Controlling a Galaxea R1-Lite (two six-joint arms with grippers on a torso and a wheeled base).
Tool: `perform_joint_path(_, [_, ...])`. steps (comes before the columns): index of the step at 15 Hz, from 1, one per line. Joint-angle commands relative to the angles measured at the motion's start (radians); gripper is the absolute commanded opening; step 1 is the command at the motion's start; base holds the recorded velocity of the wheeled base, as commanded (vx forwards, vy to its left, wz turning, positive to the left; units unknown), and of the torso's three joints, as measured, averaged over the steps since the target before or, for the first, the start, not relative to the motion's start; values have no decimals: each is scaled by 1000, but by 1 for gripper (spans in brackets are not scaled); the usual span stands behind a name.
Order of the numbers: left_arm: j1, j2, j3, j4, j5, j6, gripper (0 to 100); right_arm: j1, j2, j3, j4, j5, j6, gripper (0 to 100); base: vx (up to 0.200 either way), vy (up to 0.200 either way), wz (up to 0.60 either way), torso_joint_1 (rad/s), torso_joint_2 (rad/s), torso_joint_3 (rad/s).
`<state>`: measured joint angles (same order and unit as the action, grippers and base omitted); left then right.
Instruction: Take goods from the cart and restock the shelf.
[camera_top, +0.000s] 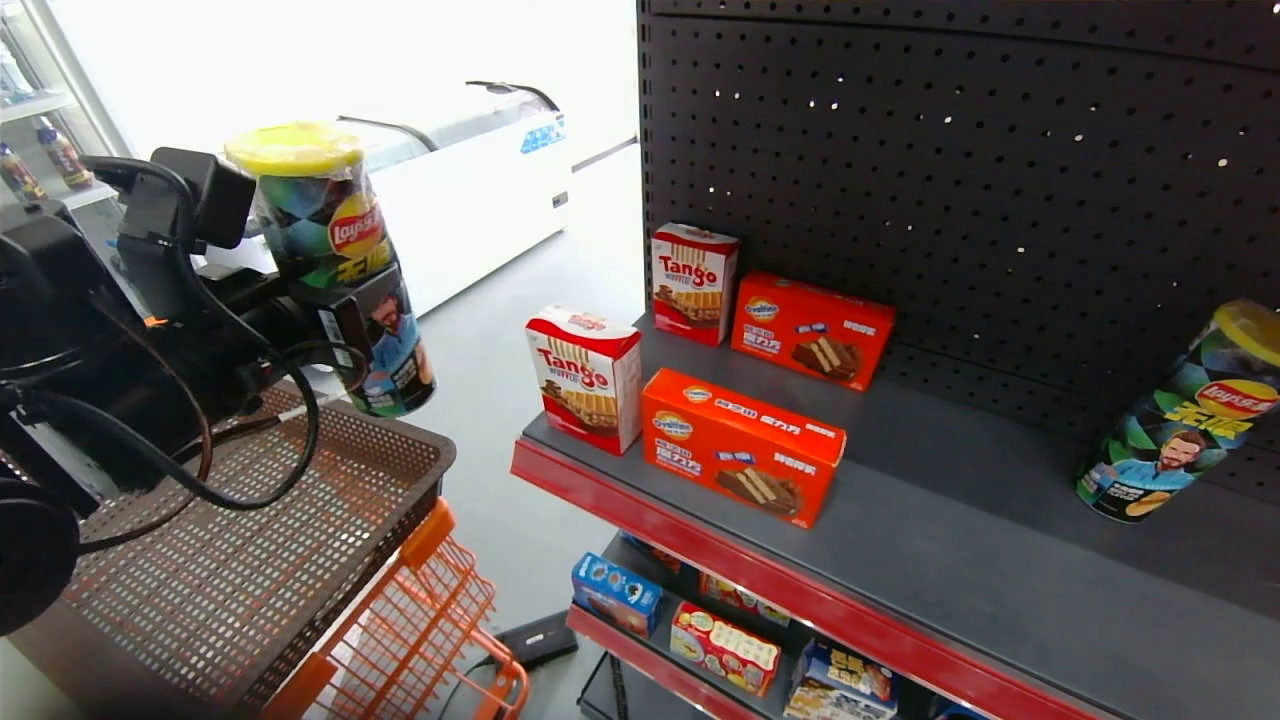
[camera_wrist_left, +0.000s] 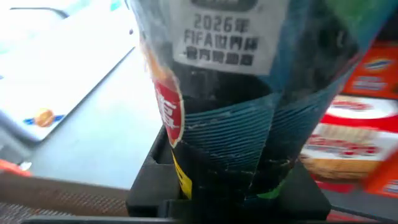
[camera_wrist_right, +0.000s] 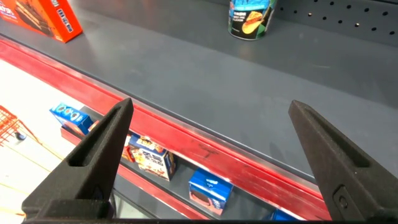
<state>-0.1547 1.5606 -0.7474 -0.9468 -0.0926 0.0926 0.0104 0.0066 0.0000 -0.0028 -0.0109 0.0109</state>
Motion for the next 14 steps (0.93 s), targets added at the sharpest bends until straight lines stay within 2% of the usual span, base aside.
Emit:
perform_joint_path(1, [-86,-85,11,23,-6,-8,0,0,0,0,0,0,0,100,0,0,0,0,0,0])
perform_joint_path(3, [-155,-88,28,31,-19,-22,0,0,0,0,0,0,0,100,0,0,0,0,0,0])
perform_joint_path(6, [-181,-97,40,33,-42,-27,0,0,0,0,0,0,0,100,0,0,0,0,0,0])
perform_joint_path(8, [-226,-97,23,69,-179,-28,0,0,1,0,0,0,0,100,0,0,0,0,0,0])
perform_joint_path(9, [-227,-97,7,99,-202,-28,0,0,0,0,0,0,0,100,0,0,0,0,0,0])
perform_joint_path(11, [-240,-111,-29,175,-208,-25,0,0,0,0,0,0,0,100,0,0,0,0,0,0])
perform_joint_path(13, [-273,-172,-30,292,-208,-25,0,0,1,0,0,0,0,100,0,0,0,0,0,0])
perform_joint_path(14, [-281,-174,-18,292,-210,-24,0,0,0,0,0,0,0,100,0,0,0,0,0,0])
